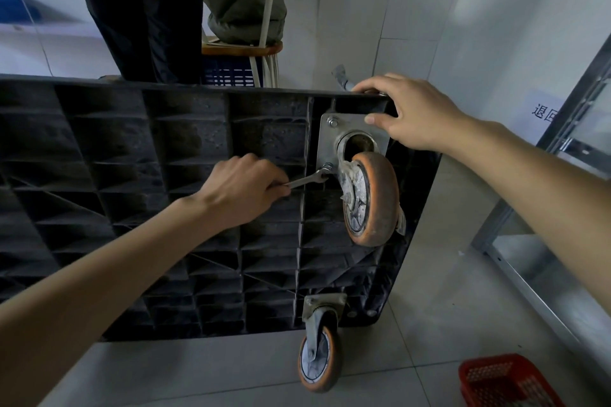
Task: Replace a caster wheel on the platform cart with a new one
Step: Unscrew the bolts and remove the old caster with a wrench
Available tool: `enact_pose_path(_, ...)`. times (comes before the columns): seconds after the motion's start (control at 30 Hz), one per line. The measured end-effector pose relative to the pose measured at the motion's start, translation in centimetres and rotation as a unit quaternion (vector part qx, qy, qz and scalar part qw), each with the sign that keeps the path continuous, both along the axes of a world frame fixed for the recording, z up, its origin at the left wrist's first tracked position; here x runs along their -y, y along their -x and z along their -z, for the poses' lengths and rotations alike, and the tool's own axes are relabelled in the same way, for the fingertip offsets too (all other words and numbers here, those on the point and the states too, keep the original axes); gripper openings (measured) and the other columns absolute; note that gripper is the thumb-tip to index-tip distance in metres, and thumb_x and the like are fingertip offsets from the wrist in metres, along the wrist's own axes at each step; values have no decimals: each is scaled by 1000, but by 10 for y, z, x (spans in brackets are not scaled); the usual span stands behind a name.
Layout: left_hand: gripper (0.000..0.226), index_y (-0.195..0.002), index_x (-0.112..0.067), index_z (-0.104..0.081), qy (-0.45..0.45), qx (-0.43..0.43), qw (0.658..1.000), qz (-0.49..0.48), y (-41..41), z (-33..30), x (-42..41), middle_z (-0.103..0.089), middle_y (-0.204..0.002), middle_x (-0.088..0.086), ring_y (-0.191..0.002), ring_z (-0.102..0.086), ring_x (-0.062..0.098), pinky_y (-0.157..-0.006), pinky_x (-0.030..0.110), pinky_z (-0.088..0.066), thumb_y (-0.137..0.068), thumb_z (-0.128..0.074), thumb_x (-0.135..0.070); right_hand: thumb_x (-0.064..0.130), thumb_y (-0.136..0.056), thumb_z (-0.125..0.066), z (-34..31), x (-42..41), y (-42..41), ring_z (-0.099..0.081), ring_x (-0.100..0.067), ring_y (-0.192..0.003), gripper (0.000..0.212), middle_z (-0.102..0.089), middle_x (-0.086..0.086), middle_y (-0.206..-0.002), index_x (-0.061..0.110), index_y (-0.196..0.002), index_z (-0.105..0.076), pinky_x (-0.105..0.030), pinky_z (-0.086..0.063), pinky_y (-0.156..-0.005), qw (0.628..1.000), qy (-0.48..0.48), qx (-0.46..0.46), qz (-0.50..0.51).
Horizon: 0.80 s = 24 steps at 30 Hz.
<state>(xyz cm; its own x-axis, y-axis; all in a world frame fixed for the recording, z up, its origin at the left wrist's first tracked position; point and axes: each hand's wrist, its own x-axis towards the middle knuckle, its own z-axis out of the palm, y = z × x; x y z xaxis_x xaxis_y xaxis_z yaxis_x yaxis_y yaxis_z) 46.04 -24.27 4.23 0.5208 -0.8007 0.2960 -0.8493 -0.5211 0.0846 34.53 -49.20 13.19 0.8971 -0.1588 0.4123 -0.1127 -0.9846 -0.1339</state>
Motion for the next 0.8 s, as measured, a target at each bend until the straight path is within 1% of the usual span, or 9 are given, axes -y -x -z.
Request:
enact_pose_path(0.13,21,-105,-37,-71,-4,2,1000,-4,-7,-9,-3,-67,-82,-5,-80,-63,26,-69,37,-51,-99,-53,-46,28,-94,-69,1,1,0,-53,-26,-125,45,-59,7,-133,35,-136,-53,-47,-44,-102,1000,-1,2,-1)
enact_pose_path(0.27,20,-103,-36,-72,-18,-1,1000,-5,-11,-16,2,-66,-84,-8,-83,-61,24,-67,34,-44,-99,-55,-46,28,-94,-69,2,1,-1,-53,-26,-125,45,-59,6,-134,35,-136,-54,-47,-44,-102,1000,1,3,-5)
enact_pose_path(0.43,20,-105,-35,-72,-30,-11,999,13,-15,-16,6,-56,-70,-15,-74,-55,18,-66,32,-40,-100,-55,-43,28,-94,-69,2,2,0,-53,-25,-125,46,-59,7,-133,35,-136,-53,-47,-44,-101,1000,0,4,-2)
enact_pose_path(0.5,21,-108,-36,-71,-39,-2,999,15,-14,-14,6,-59,-75,-12,-74,-55,19,-66,32,-39,-100,-54,-43,28,-93,-69,2,2,0,-54,-25,-123,46,-60,7,-132,36,-136,-54,-46,-44,-100,1000,1,3,-4)
enact_pose_path(0.57,21,-111,-37,-70,-46,21,999,13,-14,-17,5,-66,-85,-7,-79,-59,21,-66,32,-38,-100,-53,-44,28,-93,-69,3,2,-1,-54,-25,-123,46,-60,6,-131,35,-136,-54,-44,-44,-100,1000,3,2,-5)
enact_pose_path(0.63,21,-111,-38,-70,-48,39,998,15,-15,-23,4,-69,-89,-7,-83,-63,20,-65,32,-41,-100,-53,-44,27,-93,-69,3,3,-3,-54,-25,-123,46,-60,6,-131,35,-136,-55,-44,-44,-101,1000,2,3,-6)
enact_pose_path(0.67,20,-109,-38,-71,-45,28,998,20,-14,-26,4,-70,-85,-9,-81,-64,18,-66,33,-45,-99,-54,-44,27,-93,-69,2,3,-3,-54,-24,-123,46,-60,6,-131,34,-136,-54,-44,-44,-102,1000,1,3,-6)
enact_pose_path(0.73,18,-99,-37,-73,-30,-30,999,32,-11,-28,5,-66,-67,-12,-70,-64,11,-69,34,-52,-99,-56,-42,27,-93,-69,2,3,-2,-54,-24,-123,46,-60,5,-131,35,-136,-54,-45,-44,-102,1000,-1,4,-8)
enact_pose_path(0.8,18,-96,-35,-74,-23,-44,998,36,-8,-25,7,-58,-59,-14,-68,-61,13,-68,34,-50,-99,-57,-41,27,-93,-70,3,4,-1,-55,-25,-122,46,-61,6,-129,35,-135,-55,-46,-45,-101,1000,-2,9,-8)
